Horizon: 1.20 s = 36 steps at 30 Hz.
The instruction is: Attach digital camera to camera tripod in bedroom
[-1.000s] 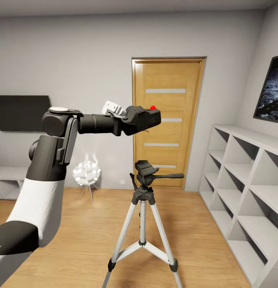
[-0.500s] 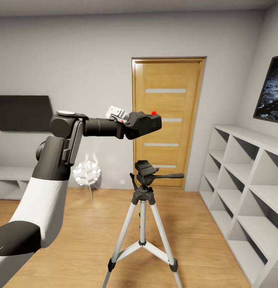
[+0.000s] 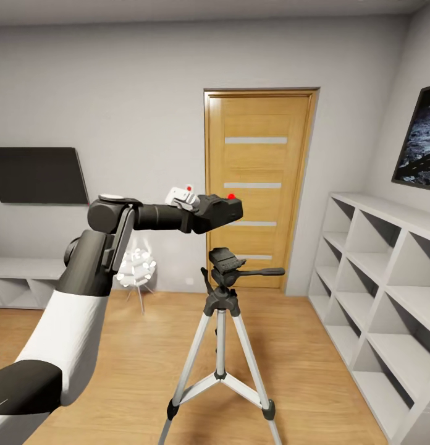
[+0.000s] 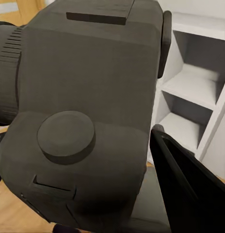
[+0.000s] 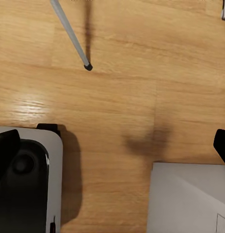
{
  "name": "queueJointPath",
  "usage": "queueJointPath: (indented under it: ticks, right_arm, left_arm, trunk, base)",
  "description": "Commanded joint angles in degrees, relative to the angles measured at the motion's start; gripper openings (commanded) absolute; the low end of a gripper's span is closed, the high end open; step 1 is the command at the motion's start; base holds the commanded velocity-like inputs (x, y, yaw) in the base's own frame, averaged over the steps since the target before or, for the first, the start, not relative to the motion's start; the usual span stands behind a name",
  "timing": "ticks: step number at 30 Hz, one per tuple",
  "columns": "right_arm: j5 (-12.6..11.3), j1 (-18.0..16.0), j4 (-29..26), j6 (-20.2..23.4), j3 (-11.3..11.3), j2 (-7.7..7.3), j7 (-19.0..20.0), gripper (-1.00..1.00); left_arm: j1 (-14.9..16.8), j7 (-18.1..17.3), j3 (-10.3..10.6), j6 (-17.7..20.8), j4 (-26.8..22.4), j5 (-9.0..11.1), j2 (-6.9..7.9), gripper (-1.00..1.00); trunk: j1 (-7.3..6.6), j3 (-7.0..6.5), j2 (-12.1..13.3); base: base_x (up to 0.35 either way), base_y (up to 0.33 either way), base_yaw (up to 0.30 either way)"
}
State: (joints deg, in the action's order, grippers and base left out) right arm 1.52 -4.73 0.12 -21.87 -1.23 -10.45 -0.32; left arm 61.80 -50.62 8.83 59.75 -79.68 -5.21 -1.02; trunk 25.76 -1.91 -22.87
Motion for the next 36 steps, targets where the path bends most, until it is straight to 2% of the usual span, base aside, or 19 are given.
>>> queueJointPath:
  ticks: [1,10,11,16,25,27,28,29,32,35,36]
  right_arm:
    - [0.15,-0.02,0.05,-0.17,-0.09,-0.01,-0.03,1.0]
    - [0.15,-0.02,0.05,-0.19,-0.09,-0.01,-0.03,1.0]
    - [0.15,-0.02,0.05,-0.19,-0.09,0.0,-0.03,1.0]
    - [0.15,-0.02,0.05,-0.19,-0.09,0.01,-0.03,1.0]
    - [0.53,-0.02,-0.8,-0.02,-0.34,-0.14,-0.46,1.0]
    - [0.65,-0.02,-3.02,0.0,-0.37,-0.22,-0.56,1.0]
    - [0.73,-0.02,-10.35,-0.01,-0.49,-0.4,-0.61,1.0]
    - [0.73,-0.02,-13.37,-0.04,-0.51,-0.45,-0.56,1.0]
    - [0.73,-0.02,-18.09,-0.03,-0.57,-0.49,-0.52,1.0]
    - [0.74,-0.02,-27.88,-0.01,-0.68,-0.6,-0.02,1.0]
    - [0.73,-0.02,-28.85,-0.01,-0.69,-0.61,0.32,1.0]
  left_arm:
    - [-0.09,-0.65,-0.06,0.25,-0.05,-0.52,-0.03,-1.0]
    - [-2.22,-0.62,-0.12,0.25,-0.12,-0.53,0.02,-1.0]
    - [-3.21,-0.58,-0.12,0.25,-0.18,-0.54,-0.01,-1.0]
    - [-3.47,-0.54,-0.06,0.25,-1.1,-0.51,-0.32,-1.0]
    - [-3.53,-0.47,-0.05,0.25,-0.84,-0.56,-2.02,-1.0]
    - [-3.53,-0.46,-0.05,0.25,-0.82,-0.55,-2.08,-1.0]
    - [-3.53,-0.45,-0.05,0.25,-0.83,-0.54,-2.14,-1.0]
    - [-3.53,-0.41,-0.05,0.25,-0.83,-0.54,-2.21,-1.0]
    - [-3.53,-0.39,-0.05,0.25,-0.83,-0.57,-2.52,-1.0]
    - [-3.53,-0.36,-0.05,0.25,-0.77,-0.58,-3.12,-1.0]
    - [-3.53,-0.36,-0.05,0.25,-0.77,-0.58,-3.15,-1.0]
  trunk:
    - [0.02,0.02,-0.04]
    - [0.02,0.02,-0.04]
    - [0.02,0.02,-0.04]
    - [0.02,0.02,-0.04]
    - [0.02,0.02,-0.04]
    - [0.02,0.02,-0.04]
    - [0.02,0.02,-0.04]
    - [0.02,0.02,-0.04]
    - [0.02,0.02,-0.04]
    - [0.02,0.02,-0.04]
    - [0.02,0.02,-0.04]
  base:
    - [0.0,0.0,0.0]
    - [0.0,0.0,0.0]
    - [0.0,0.0,0.0]
    - [0.0,0.0,0.0]
    - [0.0,0.0,0.0]
    - [0.0,0.0,0.0]
    - [0.0,0.0,0.0]
    - [0.0,0.0,0.0]
    - [0.0,0.0,0.0]
    - [0.0,0.0,0.0]
    - [0.0,0.0,0.0]
